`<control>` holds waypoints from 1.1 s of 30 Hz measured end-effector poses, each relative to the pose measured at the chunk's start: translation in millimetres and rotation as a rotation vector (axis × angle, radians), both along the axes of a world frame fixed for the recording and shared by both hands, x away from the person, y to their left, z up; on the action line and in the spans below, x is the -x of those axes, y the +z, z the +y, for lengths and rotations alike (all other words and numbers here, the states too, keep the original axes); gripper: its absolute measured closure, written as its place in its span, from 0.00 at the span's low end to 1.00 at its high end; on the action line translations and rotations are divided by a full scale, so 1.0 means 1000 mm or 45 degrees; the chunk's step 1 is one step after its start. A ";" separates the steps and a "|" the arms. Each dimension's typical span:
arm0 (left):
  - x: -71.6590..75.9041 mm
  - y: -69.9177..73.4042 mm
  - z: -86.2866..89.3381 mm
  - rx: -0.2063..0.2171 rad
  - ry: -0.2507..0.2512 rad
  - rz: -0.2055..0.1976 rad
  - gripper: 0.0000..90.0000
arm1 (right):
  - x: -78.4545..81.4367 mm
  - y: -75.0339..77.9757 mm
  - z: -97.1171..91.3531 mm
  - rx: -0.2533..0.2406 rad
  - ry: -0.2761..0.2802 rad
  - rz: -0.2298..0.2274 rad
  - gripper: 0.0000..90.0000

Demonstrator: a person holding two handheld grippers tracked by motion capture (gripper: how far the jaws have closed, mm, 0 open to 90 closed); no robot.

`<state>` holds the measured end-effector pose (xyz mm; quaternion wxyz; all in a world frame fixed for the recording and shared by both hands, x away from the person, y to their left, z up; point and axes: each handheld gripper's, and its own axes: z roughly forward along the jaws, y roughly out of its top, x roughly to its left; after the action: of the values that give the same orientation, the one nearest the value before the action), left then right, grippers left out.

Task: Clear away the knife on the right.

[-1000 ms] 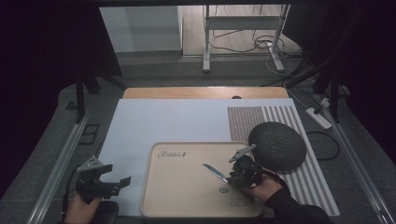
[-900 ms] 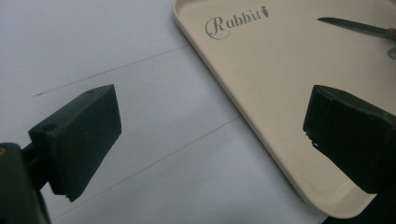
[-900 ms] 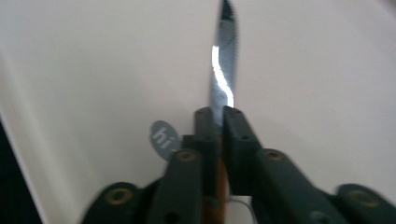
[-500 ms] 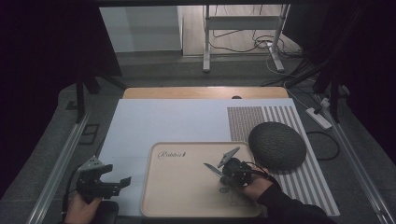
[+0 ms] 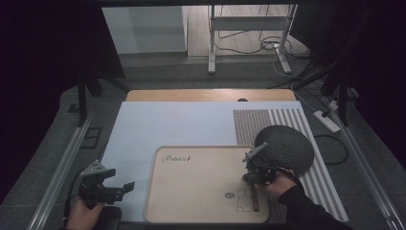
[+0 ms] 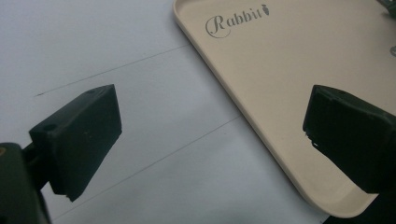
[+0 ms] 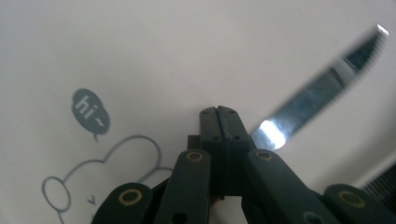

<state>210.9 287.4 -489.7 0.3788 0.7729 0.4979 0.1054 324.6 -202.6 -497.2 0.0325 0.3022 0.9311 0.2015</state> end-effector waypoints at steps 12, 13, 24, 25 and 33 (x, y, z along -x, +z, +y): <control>0.000 0.000 0.000 -0.002 0.001 0.001 0.05 | -0.007 0.002 -0.019 0.001 -0.075 0.019 0.99; 0.000 0.000 0.000 -0.002 0.001 0.001 0.05 | -0.007 0.002 -0.019 0.005 -0.072 0.015 0.99; 0.000 0.000 0.000 0.002 0.002 0.001 0.05 | -0.004 0.013 -0.016 -0.080 -0.042 -0.095 0.75; 0.000 0.000 0.000 0.002 0.002 0.002 0.05 | -0.004 0.014 -0.016 -0.087 -0.045 -0.109 0.74; 0.000 0.000 0.000 0.004 0.002 0.002 0.05 | -0.006 0.018 -0.020 -0.118 -0.071 -0.179 0.54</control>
<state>211.2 287.9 -489.8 0.3794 0.7720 0.4992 0.1042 330.6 -222.4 -479.3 0.0895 0.3144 0.9074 0.2643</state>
